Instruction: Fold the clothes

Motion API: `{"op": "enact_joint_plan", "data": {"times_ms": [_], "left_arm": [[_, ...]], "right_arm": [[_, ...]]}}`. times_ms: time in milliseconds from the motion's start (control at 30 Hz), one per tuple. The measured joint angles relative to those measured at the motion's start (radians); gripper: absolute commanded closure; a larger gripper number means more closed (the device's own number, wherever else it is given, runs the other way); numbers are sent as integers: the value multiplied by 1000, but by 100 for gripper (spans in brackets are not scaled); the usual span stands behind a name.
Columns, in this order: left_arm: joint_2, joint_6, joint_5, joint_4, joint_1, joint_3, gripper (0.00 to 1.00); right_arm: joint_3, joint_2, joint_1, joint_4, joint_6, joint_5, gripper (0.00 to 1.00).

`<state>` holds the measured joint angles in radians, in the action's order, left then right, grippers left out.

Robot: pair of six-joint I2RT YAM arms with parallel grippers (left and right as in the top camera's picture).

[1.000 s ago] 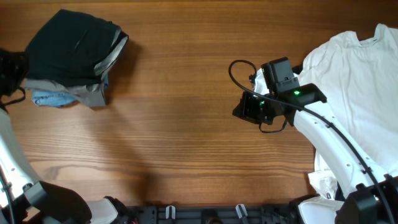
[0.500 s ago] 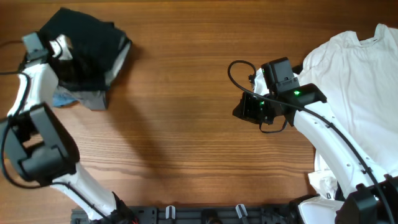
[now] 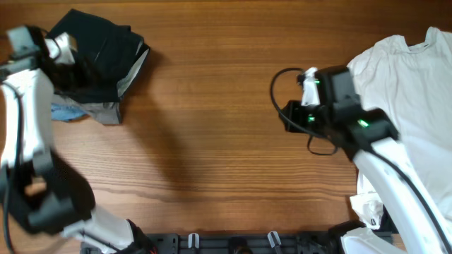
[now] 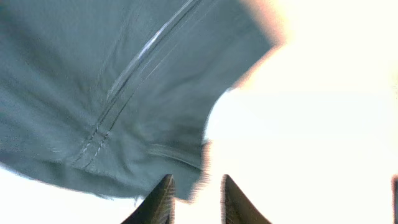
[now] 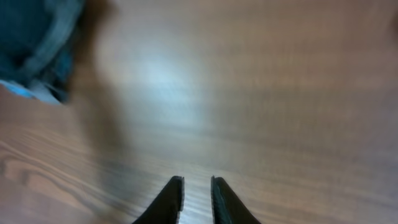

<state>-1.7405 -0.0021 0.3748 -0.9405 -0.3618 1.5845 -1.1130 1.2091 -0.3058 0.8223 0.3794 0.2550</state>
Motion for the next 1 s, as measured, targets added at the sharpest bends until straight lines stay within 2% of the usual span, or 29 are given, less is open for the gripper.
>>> {"op": "enact_joint_plan", "data": {"times_ms": [33, 133, 267, 367, 467, 733, 1000], "left_arm": [[71, 7, -3, -23, 13, 26, 0], [278, 34, -6, -79, 63, 73, 0], [560, 50, -3, -219, 123, 103, 0], [694, 55, -13, -333, 135, 106, 0], [747, 57, -48, -397, 138, 103, 0], [843, 59, -83, -403, 138, 90, 0], [895, 61, -90, -407, 138, 90, 0]], "right_arm": [[-21, -39, 0, -1, -15, -9, 53], [-60, -138, 0, -14, -59, -21, 24], [-75, -280, 0, -1, -104, -30, 0], [-76, -366, 0, 13, -125, -33, 0], [-75, -425, 0, 16, -128, -35, 0], [-75, -455, 0, 19, -128, -35, 0], [-75, -454, 0, 112, -87, -28, 0]]}}
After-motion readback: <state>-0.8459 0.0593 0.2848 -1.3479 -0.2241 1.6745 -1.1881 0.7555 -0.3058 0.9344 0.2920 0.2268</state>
